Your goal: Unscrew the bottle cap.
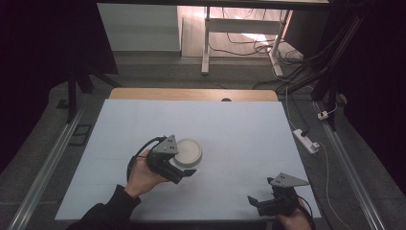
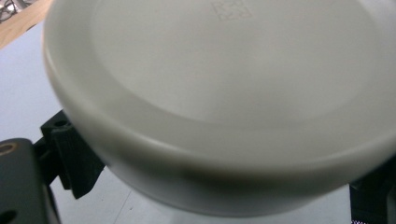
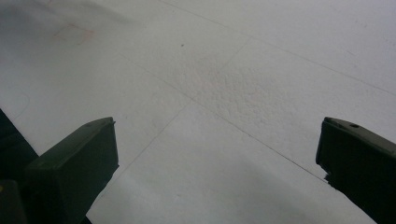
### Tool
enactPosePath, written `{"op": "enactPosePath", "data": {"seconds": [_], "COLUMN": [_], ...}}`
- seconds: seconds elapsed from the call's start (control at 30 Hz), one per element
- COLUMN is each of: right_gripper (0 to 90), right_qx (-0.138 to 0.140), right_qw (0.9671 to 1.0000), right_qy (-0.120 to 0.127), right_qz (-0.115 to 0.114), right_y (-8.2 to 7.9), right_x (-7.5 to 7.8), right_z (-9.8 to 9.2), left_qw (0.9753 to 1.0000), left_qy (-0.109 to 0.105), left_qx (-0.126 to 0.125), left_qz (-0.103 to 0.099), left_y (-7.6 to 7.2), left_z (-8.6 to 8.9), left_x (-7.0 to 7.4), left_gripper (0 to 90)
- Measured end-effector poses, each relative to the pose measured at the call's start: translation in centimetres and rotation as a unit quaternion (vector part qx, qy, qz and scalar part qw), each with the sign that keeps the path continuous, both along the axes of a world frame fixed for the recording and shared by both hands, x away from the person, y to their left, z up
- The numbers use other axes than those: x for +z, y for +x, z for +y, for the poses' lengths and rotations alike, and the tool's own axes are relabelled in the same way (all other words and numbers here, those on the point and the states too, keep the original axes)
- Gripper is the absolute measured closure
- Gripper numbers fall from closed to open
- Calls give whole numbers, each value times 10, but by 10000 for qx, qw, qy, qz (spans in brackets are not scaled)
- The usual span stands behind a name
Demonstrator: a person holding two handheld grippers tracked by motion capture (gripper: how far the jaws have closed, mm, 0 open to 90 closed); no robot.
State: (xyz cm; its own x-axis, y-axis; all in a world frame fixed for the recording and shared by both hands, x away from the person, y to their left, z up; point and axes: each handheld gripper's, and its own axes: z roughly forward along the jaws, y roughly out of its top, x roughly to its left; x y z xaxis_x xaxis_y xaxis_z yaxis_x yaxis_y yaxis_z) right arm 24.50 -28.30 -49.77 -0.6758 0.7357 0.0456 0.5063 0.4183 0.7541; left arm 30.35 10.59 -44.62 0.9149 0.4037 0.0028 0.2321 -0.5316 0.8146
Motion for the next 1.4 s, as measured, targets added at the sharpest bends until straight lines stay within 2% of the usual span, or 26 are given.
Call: {"op": "enactPosePath", "data": {"seconds": [0.13,0.37,0.67,0.97,1.1,1.27,1.33,1.4], "right_gripper": [0,0,0,0,0,0,0,0], "right_qx": [35,113,340,707,860,1031,1071,1120], "right_qw": [9999,9996,9987,9948,9930,9910,9904,9903], "right_qy": [-111,150,287,542,526,570,658,637], "right_qz": [-110,-218,-260,-488,-611,-631,-571,-514], "right_y": [-2,-3,0,4,7,11,13,15], "right_x": [1,10,17,29,37,44,46,49], "right_z": [3,6,16,33,44,56,60,64], "left_qw": [10000,10000,9999,9999,9999,9999,9999,9999], "left_qy": [30,44,106,134,130,125,124,112], "left_qx": [-2,-28,-36,-49,-60,-68,-77,-87], "left_qz": [23,38,80,59,32,38,45,43], "left_y": [0,0,1,1,0,0,0,0], "left_z": [-1,-2,-2,-3,-4,-4,-5,-5], "left_x": [-1,-2,-6,-7,-7,-8,-9,-9], "left_gripper": [74,74,75,74,75,75,75,75]}}
